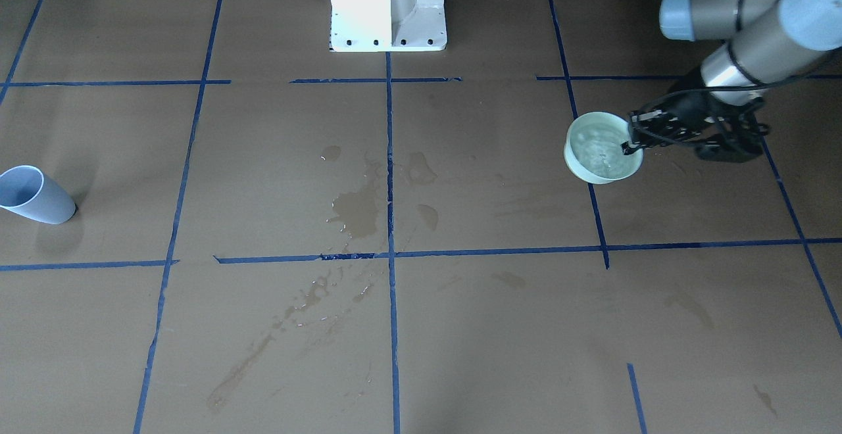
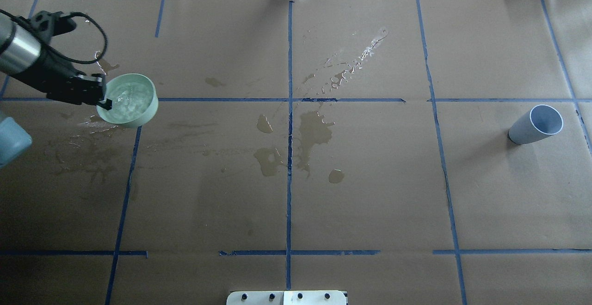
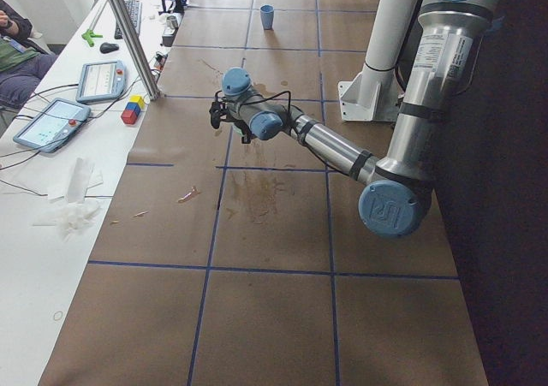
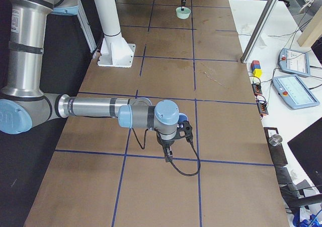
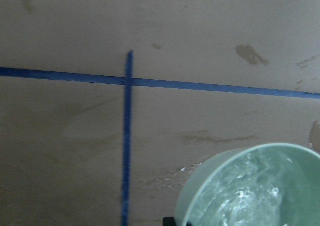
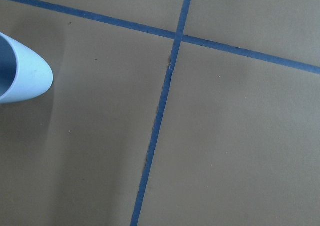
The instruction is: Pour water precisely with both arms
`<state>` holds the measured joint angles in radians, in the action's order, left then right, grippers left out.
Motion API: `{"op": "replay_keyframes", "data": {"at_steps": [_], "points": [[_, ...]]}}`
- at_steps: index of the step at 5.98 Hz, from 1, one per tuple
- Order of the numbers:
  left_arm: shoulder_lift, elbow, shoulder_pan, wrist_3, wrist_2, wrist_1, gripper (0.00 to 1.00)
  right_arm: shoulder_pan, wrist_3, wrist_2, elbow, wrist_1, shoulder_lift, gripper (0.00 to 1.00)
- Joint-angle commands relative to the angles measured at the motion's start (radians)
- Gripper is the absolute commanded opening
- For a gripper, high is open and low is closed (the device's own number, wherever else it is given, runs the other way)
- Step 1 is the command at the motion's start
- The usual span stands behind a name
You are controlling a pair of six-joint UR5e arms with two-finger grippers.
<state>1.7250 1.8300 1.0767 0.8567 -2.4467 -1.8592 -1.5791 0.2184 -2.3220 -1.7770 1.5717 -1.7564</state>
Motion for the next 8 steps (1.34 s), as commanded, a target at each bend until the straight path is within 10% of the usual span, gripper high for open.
{"op": "replay_keyframes", "data": {"at_steps": [1, 3, 8], "points": [[-0.14, -0.015, 0.113, -0.257, -0.032, -0.009, 0.0, 0.001, -0.002, 0.0, -0.001, -0.004, 0.0, 1.0], [-0.206, -0.066, 0.144, -0.407, -0.031, -0.017, 0.0, 0.001, -0.004, 0.0, -0.001, -0.004, 0.0, 1.0], [-0.208, -0.388, 0.131, -0.136, -0.009, -0.557, 0.0, 0.004, -0.004, 0.0, 0.001, -0.004, 0.0, 1.0]]}}
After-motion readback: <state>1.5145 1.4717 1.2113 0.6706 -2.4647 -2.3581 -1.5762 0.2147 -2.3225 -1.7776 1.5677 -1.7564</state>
